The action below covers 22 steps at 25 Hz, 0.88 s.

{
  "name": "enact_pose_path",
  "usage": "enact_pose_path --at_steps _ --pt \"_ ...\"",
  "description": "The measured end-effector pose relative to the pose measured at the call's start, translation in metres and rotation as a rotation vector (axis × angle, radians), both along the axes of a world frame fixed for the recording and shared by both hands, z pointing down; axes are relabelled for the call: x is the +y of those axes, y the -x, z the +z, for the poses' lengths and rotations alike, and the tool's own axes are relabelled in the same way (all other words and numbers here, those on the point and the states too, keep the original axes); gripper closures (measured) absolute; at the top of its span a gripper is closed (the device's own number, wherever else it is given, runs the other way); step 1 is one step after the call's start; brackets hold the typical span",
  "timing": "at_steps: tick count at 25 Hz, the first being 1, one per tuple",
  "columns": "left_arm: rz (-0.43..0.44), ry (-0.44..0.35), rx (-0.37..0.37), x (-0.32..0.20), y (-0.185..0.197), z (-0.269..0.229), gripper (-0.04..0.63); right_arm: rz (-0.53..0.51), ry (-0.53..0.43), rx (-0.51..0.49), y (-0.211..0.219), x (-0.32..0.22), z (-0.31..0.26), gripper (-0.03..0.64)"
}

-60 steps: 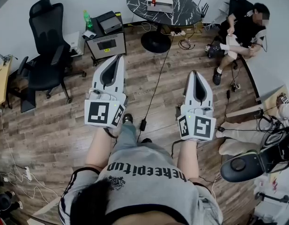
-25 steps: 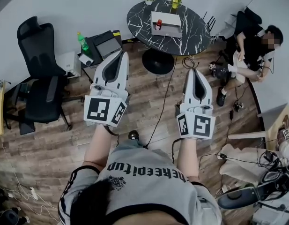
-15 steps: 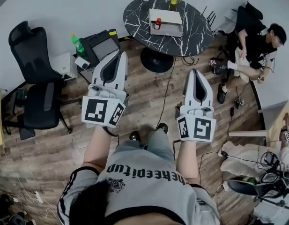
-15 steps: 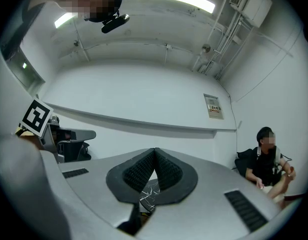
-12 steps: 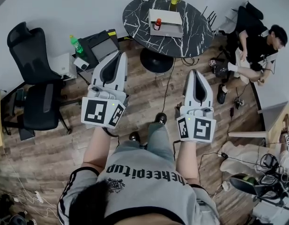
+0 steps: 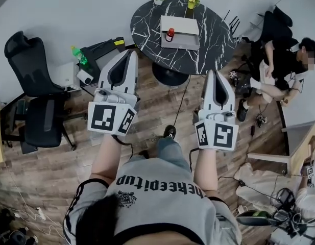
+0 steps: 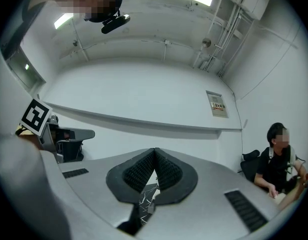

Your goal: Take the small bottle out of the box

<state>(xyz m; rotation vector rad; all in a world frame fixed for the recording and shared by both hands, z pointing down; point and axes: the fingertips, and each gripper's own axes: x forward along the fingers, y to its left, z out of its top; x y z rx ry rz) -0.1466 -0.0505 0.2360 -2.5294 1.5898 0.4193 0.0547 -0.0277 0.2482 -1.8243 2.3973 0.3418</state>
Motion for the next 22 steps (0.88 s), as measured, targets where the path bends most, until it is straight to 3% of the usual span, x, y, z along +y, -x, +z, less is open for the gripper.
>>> enact_pose_path --at_steps 13,22 --pt "-0.092 -0.025 -0.013 -0.108 -0.065 -0.017 0.592 -0.104 -0.027 -0.001 -0.062 -0.13 -0.02 0.617" --pt "-0.152 -0.016 -0.019 -0.154 -0.102 -0.011 0.592 -0.172 -0.022 -0.009 -0.098 -0.187 -0.015 0.617"
